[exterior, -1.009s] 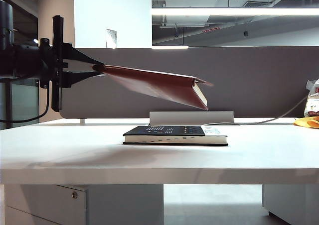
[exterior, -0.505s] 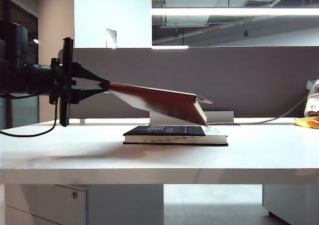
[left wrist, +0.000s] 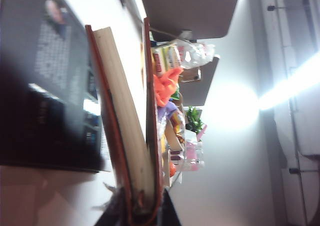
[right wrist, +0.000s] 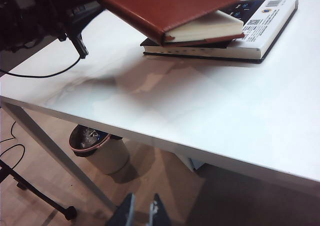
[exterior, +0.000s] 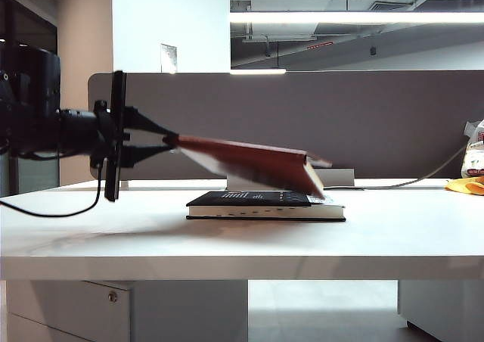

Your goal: Pick up the red book and place it on top of the black book.

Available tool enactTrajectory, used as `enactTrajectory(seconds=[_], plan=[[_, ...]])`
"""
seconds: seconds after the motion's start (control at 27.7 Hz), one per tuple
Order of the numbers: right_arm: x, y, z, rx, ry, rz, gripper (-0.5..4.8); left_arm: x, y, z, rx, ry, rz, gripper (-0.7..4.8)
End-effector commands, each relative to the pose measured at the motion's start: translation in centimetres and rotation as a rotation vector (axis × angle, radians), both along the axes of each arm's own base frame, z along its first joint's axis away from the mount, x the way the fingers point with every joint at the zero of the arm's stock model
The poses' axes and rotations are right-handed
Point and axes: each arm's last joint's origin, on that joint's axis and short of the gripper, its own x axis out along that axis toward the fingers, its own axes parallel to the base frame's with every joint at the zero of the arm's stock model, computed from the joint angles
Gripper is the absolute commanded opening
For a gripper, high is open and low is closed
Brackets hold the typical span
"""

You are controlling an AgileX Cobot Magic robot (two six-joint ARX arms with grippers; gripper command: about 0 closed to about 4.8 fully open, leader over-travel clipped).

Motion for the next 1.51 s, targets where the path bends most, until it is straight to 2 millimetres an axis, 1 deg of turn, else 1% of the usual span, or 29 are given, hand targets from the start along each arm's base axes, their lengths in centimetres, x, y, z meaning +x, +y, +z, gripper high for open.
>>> enactTrajectory(seconds=[0.04, 0.22, 0.4, 0.58, 0.79, 0.94, 1.19, 1.51], plan=[[-0.1, 0.0, 0.1, 0.004, 0.002, 0.015, 0.5, 0.3, -0.1, 0.3, -0.013, -0.044, 0.001, -0.05], [-0.1, 0.0, 0.1, 0.004, 0.003, 0.019, 0.5, 0.7, -0.2, -0.7, -0.011, 0.0, 0.008, -0.05], [-0.1, 0.0, 0.1, 0.004, 0.004, 0.019, 0.5, 1.3, -0.4, -1.2, -0.001, 0.06, 0.001, -0.06], [-0.1, 0.0, 0.2, 0.003, 0.009, 0.019, 0.5, 2.1, -0.9, -1.1, 0.004, 0.097, -0.013, -0.06], [-0.1, 0.0, 0.2, 0.002, 0.013, 0.02, 0.5, 3.0, -1.7, -0.4, 0.016, 0.149, -0.052, -0.05], [-0.1, 0.0, 0.2, 0.002, 0.013, 0.02, 0.5, 3.2, -1.9, -0.2, 0.018, 0.15, -0.049, -0.06], [-0.1, 0.0, 0.1, 0.009, 0.02, 0.026, 0.5, 3.1, -1.8, -0.9, 0.033, 0.225, -0.02, -0.05], [-0.1, 0.0, 0.2, 0.019, 0.031, 0.022, 0.53, 3.2, -1.7, -0.9, 0.039, 0.234, 0.024, -0.05]])
